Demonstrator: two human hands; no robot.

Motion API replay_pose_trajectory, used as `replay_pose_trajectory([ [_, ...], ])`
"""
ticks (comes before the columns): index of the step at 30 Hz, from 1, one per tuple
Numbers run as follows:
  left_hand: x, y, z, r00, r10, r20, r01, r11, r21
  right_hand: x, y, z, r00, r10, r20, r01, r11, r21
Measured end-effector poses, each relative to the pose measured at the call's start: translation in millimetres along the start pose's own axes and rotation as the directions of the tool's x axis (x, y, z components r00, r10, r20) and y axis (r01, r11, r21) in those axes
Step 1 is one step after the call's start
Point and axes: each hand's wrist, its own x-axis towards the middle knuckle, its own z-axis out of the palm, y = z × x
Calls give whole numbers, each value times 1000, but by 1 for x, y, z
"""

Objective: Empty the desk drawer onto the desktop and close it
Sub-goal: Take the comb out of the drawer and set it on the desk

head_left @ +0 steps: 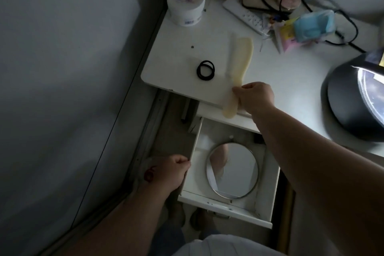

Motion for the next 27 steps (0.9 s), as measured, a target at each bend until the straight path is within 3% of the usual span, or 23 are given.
replay_pose_trajectory([
  [12, 1, 1, 2, 999, 22, -26, -21, 1000, 21, 5, -5, 0, 992, -124, -18, 119, 978, -170],
  [17, 3, 1, 1, 999, 28, -24, -26, 997, 71, -4, 13, -2, 906, -419, 65, 416, 849, -326],
  [20, 3, 1, 0, 999, 39, -20, -37, 996, 84, -1, 20, 0, 891, -435, 132, 449, 799, -400],
  [27, 1, 1, 1, 998, 42, -40, -38, 996, 85, 12, 3, 9, 878, -457, 142, 471, 773, -425],
])
